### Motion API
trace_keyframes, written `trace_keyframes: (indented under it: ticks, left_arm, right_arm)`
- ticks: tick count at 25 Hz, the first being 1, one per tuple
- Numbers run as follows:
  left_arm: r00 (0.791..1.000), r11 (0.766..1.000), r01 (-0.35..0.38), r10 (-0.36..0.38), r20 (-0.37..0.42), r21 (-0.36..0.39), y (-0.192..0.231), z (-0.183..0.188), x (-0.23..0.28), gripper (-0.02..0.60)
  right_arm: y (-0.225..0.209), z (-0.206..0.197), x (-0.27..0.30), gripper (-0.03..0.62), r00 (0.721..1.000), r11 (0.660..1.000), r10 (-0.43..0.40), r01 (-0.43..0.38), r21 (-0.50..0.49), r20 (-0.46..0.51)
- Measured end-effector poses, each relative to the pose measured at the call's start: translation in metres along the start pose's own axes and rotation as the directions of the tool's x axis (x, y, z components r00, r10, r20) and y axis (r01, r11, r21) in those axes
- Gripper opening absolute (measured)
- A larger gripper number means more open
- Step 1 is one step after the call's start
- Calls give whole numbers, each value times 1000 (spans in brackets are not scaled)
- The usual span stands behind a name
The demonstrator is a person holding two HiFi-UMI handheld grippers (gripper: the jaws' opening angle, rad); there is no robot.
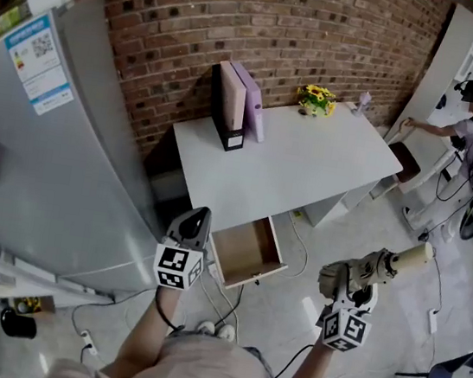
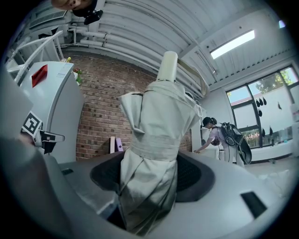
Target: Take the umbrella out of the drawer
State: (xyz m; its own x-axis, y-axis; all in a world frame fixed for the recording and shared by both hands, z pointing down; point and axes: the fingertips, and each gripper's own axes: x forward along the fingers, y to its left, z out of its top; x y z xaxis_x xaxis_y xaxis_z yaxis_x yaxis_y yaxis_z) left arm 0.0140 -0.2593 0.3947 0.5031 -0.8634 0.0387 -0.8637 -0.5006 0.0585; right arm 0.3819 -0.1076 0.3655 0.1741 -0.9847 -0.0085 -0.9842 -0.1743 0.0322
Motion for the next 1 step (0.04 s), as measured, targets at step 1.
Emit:
trace_keyframes:
  ticks: [1]
  left_arm:
    - [1000, 1000, -1, 1, -2, 1, 0, 0, 1, 26]
  right_arm:
    - [-1, 0, 0, 302, 1000, 1000, -1, 1, -2, -1]
